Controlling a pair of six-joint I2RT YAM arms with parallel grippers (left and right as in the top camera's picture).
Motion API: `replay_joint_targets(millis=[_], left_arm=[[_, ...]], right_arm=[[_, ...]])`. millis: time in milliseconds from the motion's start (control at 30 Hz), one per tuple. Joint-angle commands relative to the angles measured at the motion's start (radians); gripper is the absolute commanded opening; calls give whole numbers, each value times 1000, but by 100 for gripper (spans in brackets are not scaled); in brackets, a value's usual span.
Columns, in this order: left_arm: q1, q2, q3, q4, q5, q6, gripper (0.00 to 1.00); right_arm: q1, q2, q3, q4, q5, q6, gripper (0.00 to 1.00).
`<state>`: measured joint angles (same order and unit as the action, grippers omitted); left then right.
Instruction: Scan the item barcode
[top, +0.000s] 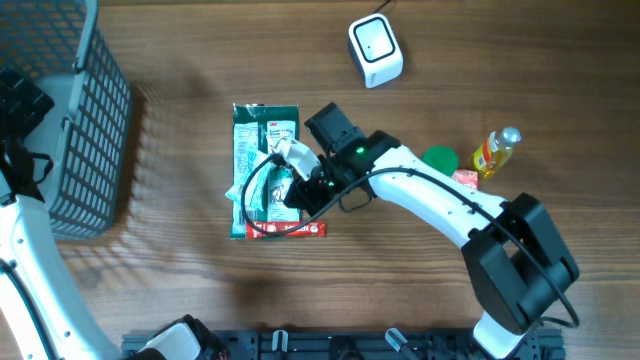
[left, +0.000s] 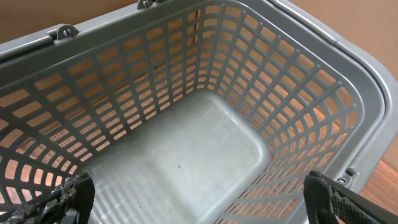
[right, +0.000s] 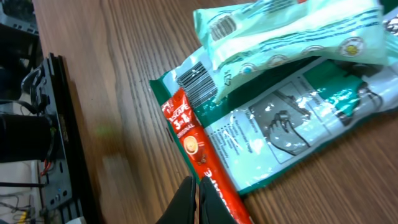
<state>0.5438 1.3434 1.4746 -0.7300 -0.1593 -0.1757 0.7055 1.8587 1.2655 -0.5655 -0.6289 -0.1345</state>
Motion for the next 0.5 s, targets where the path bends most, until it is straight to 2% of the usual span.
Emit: replay_joint_targets(millis=[0,200,233,300,400,467], left_arm=[[4,-2,6,3,5,18,100],[4,-2,6,3,5,18,100],[4,-2,6,2,5,18,100],[4,-2,6,3,5,18,100],[4,-2,6,3,5,18,100],[4,-2,6,2,5,18,100]], right_arm=[[23,1,-5,7,-24,5,4],[37,1,-5,5,67,2,4],[37,1,-6,0,90,-5,7],[38,1,-16,-18,90,-63,22],[38,1,-38,-30,95,-86,33],[38,1,-59,-19,130,-67,34]])
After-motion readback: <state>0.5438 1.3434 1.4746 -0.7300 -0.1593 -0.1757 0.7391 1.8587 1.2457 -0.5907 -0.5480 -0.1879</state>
